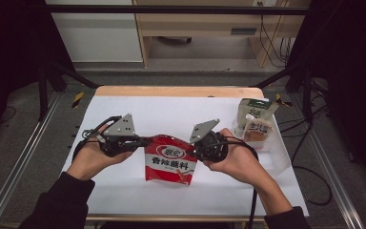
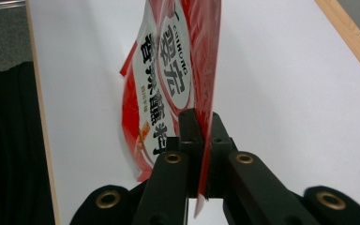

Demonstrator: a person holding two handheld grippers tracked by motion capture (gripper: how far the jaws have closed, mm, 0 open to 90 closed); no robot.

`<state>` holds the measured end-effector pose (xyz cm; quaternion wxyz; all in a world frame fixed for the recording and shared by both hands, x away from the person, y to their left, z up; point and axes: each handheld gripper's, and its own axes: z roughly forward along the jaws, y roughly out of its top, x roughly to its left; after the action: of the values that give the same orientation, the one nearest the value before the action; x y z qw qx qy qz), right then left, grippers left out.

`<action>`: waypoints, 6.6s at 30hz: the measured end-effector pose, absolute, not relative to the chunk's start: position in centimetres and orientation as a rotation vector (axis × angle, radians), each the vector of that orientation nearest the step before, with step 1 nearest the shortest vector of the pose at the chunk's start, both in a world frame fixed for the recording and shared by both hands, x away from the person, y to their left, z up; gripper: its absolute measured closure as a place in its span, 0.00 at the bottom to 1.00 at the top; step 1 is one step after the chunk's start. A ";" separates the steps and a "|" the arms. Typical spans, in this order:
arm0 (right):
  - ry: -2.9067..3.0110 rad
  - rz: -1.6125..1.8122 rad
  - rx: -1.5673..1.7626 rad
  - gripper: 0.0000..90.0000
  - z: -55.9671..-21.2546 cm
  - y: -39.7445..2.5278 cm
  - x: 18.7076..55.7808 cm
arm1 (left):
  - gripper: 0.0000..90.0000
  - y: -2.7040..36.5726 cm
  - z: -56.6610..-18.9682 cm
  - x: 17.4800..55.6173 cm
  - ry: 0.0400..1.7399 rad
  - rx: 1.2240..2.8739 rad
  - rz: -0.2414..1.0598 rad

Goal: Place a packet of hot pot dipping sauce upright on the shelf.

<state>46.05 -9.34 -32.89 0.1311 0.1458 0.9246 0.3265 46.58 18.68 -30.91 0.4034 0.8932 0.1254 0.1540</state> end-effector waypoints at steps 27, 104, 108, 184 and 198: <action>2.583 0.940 0.512 1.00 -28.3 -13.0 47.9 | 0.12 22.2 -38.2 44.6 0.644 2.174 0.505; 2.288 0.965 0.993 1.00 -27.2 -33.5 43.2 | 0.07 27.5 -45.3 44.3 0.916 2.055 0.599; 2.288 0.974 1.001 1.00 -27.9 -33.4 43.4 | 0.07 27.5 -45.3 44.4 0.915 2.059 0.596; 2.187 0.981 1.098 0.41 -32.0 -34.6 44.2 | 0.06 26.8 -45.7 44.3 0.890 2.092 0.571; 2.067 1.030 1.043 0.20 -27.8 -33.5 43.9 | 0.06 26.7 -45.7 44.3 0.889 2.100 0.566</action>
<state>43.87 -33.45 -27.82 0.2991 0.3928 0.7784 0.3878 44.30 26.75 -45.75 0.3857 0.8246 0.3491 0.2224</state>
